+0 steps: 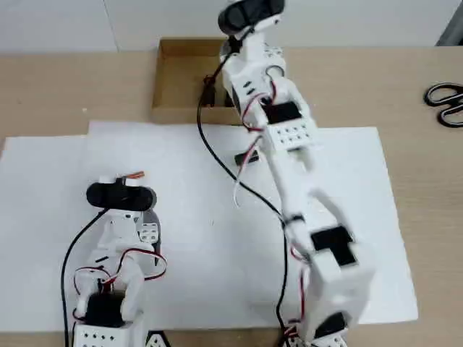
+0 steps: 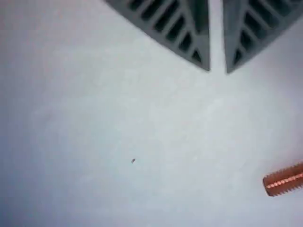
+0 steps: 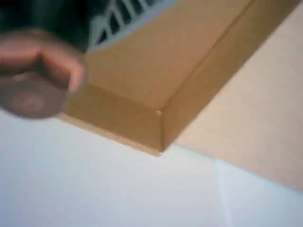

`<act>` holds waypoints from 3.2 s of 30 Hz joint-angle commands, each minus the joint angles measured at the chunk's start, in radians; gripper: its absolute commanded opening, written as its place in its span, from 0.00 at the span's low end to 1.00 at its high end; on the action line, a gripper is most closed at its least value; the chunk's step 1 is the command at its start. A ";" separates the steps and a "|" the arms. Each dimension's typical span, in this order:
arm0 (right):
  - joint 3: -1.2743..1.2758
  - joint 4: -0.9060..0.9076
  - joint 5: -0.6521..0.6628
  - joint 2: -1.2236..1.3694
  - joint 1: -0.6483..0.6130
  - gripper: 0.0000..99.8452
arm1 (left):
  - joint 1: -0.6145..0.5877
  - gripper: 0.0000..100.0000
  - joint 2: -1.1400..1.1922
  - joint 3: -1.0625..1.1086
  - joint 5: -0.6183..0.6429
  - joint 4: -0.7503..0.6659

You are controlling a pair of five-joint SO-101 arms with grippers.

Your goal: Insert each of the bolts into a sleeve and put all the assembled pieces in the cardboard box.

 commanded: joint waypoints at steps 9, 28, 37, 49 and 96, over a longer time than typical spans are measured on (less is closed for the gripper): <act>-0.589 -0.124 -0.006 0.561 0.005 0.00 | -0.008 0.01 -0.009 -0.007 0.026 -0.017; -1.025 0.263 0.069 0.725 0.008 0.17 | -0.008 0.01 -0.009 -0.007 0.026 -0.017; -1.409 0.759 0.071 0.725 -0.031 0.08 | -0.008 0.01 -0.009 -0.007 0.026 -0.017; -1.404 1.376 0.072 0.605 -0.013 0.08 | -0.008 0.01 -0.009 -0.007 0.025 -0.017; -0.373 1.256 -0.764 0.200 -0.042 0.08 | -0.008 0.01 -0.009 -0.007 0.025 -0.015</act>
